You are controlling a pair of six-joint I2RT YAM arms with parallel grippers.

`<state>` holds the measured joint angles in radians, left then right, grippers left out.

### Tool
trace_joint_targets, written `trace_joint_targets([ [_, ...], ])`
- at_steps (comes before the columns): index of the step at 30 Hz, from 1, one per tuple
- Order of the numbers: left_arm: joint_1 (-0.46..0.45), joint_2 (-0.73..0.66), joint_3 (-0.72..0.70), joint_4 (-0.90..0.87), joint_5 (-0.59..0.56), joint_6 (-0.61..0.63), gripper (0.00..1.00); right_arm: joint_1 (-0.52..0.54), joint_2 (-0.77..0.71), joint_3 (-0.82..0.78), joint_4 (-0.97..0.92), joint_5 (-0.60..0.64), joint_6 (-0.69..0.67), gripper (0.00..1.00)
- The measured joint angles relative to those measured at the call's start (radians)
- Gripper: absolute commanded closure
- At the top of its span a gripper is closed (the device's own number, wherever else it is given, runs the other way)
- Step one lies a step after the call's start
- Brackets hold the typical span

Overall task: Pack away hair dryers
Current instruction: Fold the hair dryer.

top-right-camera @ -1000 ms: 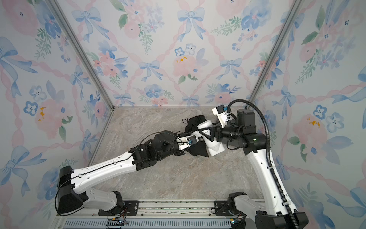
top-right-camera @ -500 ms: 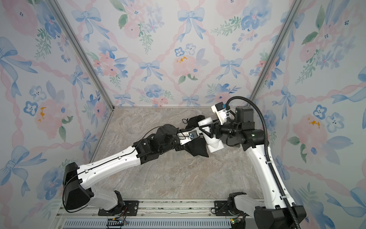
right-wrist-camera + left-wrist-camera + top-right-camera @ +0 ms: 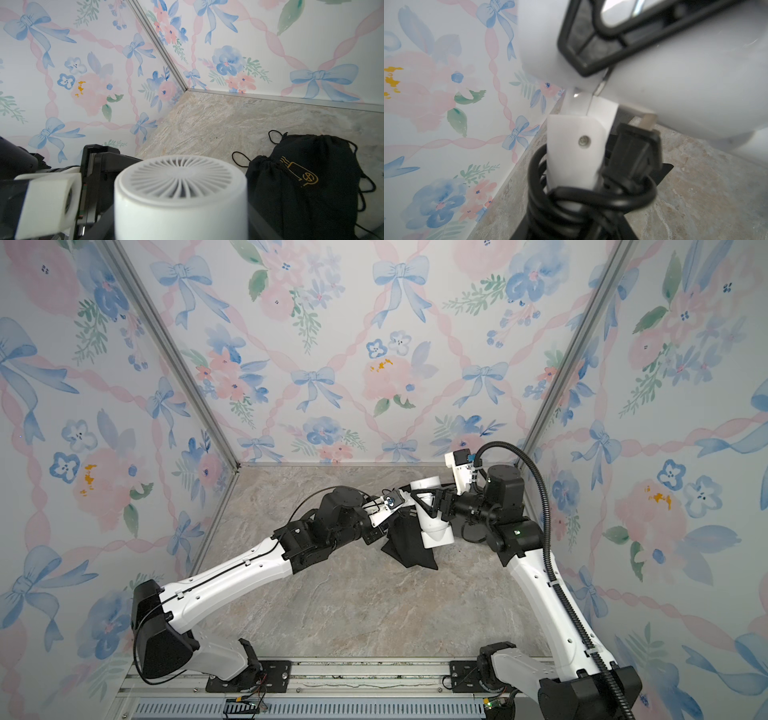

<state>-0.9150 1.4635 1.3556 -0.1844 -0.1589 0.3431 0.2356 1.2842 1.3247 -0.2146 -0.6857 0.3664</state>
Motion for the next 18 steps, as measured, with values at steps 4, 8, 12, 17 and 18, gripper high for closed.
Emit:
trace_joint_targets([
  [4, 0.006, 0.000, 0.015, 0.013, -0.006, -0.097, 0.76, 0.043, -0.021, -0.033, 0.105, 0.096, 0.082, 0.72],
  [8, 0.006, 0.000, 0.018, 0.076, -0.005, -0.193, 0.76, 0.083, -0.042, -0.061, 0.219, 0.198, 0.143, 0.71],
  [12, 0.006, 0.000, 0.018, 0.105, -0.006, -0.226, 0.76, 0.105, -0.069, -0.117, 0.308, 0.264, 0.198, 0.71],
  [17, 0.015, 0.000, 0.015, 0.122, -0.009, -0.245, 0.75, 0.135, -0.078, -0.171, 0.407, 0.336, 0.256, 0.72],
  [18, 0.016, 0.000, 0.014, 0.129, -0.010, -0.251, 0.75, 0.141, -0.078, -0.182, 0.431, 0.350, 0.267, 0.72],
])
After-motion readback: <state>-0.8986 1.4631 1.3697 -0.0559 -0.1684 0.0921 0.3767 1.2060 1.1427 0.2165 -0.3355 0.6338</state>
